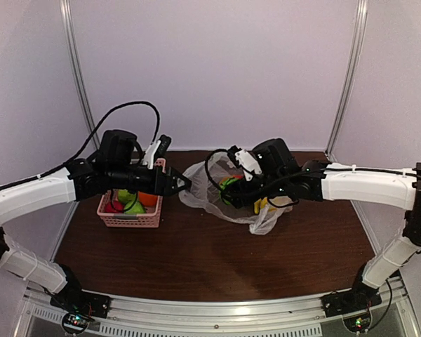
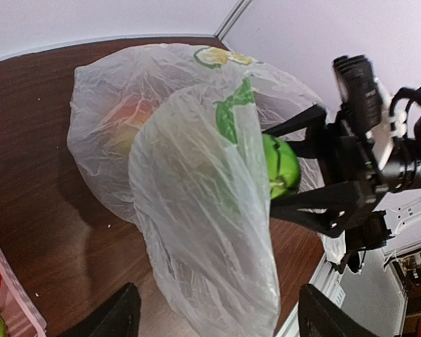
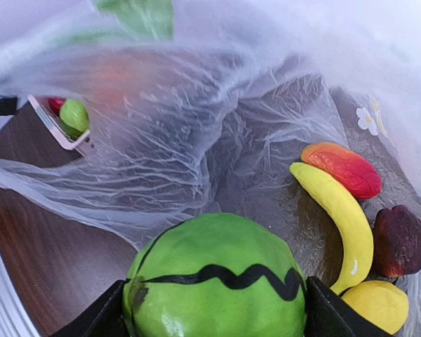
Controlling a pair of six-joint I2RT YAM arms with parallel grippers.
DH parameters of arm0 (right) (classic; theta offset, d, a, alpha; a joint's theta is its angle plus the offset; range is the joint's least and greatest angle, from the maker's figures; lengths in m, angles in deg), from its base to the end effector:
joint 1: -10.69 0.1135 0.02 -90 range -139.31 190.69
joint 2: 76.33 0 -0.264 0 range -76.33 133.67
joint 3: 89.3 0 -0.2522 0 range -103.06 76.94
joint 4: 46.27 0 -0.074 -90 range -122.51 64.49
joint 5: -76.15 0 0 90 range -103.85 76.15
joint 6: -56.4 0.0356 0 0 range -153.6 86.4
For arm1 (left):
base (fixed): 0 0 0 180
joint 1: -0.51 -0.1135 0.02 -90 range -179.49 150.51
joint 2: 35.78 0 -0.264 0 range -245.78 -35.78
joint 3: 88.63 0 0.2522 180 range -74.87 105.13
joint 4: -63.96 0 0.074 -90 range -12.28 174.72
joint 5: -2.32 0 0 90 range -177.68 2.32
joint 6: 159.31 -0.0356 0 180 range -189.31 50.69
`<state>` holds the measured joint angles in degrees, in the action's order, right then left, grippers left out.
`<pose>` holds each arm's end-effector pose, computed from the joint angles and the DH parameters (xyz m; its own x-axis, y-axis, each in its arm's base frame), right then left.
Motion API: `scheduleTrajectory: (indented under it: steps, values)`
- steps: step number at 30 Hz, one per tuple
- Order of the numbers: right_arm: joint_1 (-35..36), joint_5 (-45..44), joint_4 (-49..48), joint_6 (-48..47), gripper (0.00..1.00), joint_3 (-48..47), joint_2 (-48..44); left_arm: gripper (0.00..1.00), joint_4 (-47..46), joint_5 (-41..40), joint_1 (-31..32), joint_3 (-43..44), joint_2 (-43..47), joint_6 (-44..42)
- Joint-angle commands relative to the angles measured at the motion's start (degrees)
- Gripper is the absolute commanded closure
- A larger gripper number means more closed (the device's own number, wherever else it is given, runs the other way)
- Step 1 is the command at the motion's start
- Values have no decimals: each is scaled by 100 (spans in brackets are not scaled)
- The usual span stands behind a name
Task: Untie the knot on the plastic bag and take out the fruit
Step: Pick up the fake fruit from the takeout bag, then pass from the right arm to the left
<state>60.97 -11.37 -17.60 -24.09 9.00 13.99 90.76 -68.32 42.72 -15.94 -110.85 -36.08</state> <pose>0.2276 0.2763 0.2733 -0.5124 -0.3585 -0.7803 -0.7156 0.6805 0.1573 0.2127 -0.2089 0.3057 -0.7669 -0.0024 -0.6418 0.5116 0.6014 -0.6137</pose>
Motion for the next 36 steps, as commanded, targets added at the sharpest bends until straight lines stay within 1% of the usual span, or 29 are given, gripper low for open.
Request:
scheduleTrajectory:
  steps: [1,2,4,9,12,14,16,24,29,36]
  values:
    - [-10,488,-189,398,39,228,-691,13,34,-210,32,26,387,-50]
    - [-10,623,-218,490,39,263,-808,6,20,-210,32,10,480,-100]
    - [-14,864,-254,611,39,302,-996,3,8,-229,32,-9,700,-193]
    - [-2,1448,-536,909,39,413,-1408,2,-23,-110,37,-22,1325,-355]
    - [36,2037,-918,1127,39,450,-1590,2,-160,203,52,-35,1594,-383]
    - [71,2366,-1155,1321,39,407,-1649,2,-358,456,144,-78,1693,-415]
    - [113,2561,-1281,1471,39,315,-1673,2,-470,505,319,-88,1724,-540]
    - [297,3027,-1470,1738,39,80,-1615,2,-488,363,1026,341,1120,-930]
    - [390,3164,-1673,1870,39,39,-1640,2,-586,465,1194,525,787,-985]
    - [403,3274,-1746,2024,39,-60,-1568,2,-805,856,1295,639,447,-898]
